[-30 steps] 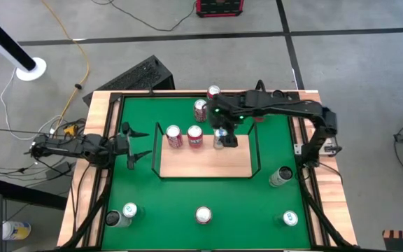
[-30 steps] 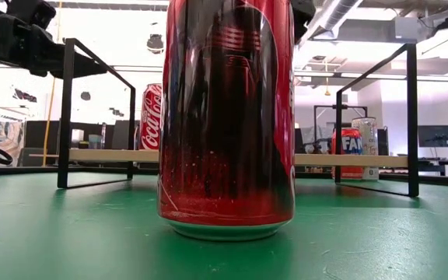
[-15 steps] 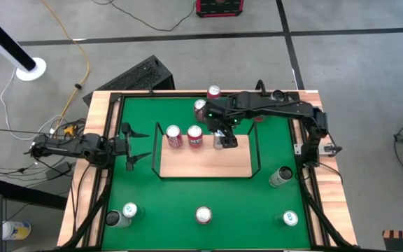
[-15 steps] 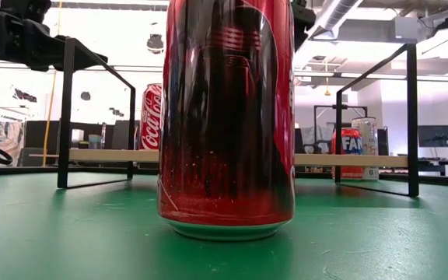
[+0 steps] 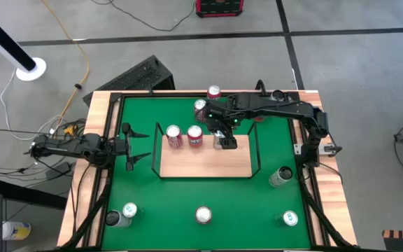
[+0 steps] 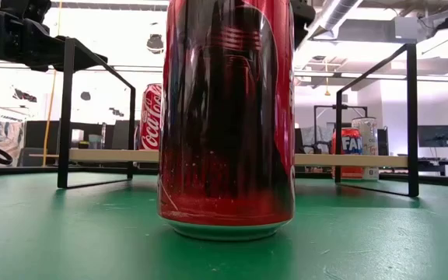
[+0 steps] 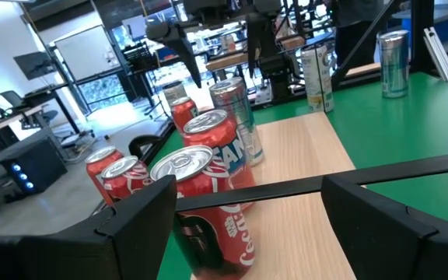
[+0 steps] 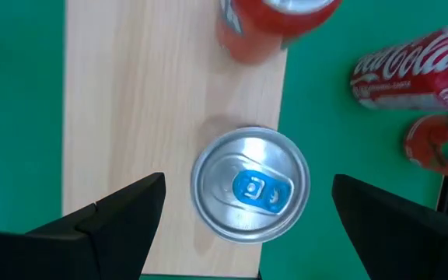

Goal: Place canned beverage on shelf
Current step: Put the top left blue soda can on the shelf

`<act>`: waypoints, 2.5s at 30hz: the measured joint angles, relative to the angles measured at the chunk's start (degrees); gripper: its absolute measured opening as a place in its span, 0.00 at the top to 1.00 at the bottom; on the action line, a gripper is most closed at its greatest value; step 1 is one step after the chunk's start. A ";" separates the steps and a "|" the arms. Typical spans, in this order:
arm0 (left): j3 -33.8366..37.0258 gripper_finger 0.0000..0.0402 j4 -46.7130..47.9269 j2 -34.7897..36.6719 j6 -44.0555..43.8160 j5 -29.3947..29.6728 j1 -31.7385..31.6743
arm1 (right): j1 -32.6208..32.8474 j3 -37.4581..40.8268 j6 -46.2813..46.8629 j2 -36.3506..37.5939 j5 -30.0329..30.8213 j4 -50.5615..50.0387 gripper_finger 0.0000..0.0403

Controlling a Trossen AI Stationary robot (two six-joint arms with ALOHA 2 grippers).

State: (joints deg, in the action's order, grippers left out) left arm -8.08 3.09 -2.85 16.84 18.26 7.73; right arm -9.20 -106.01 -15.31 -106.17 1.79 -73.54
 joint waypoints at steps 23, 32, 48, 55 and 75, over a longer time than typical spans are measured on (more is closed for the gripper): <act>0.00 0.24 0.03 0.02 -0.07 0.02 0.00 | 0.06 3.25 2.36 -0.82 1.37 2.47 0.17; 0.00 0.24 0.03 0.02 -0.07 0.03 0.00 | 0.08 3.23 6.10 -0.74 3.32 2.47 0.30; 0.00 0.24 0.03 0.02 -0.09 0.04 0.00 | 0.23 3.23 26.85 -0.74 3.62 3.53 0.31; 0.00 0.24 0.03 0.01 -0.09 0.05 0.00 | 0.21 3.23 35.04 -0.74 5.64 3.48 0.31; 0.00 0.24 0.03 -0.01 -0.09 0.04 0.00 | 2.09 3.23 39.11 -0.74 5.84 3.84 0.23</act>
State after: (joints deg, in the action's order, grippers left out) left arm -8.08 3.11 -2.85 16.75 18.31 7.73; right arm -7.11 -102.78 23.81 -106.91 7.63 -69.71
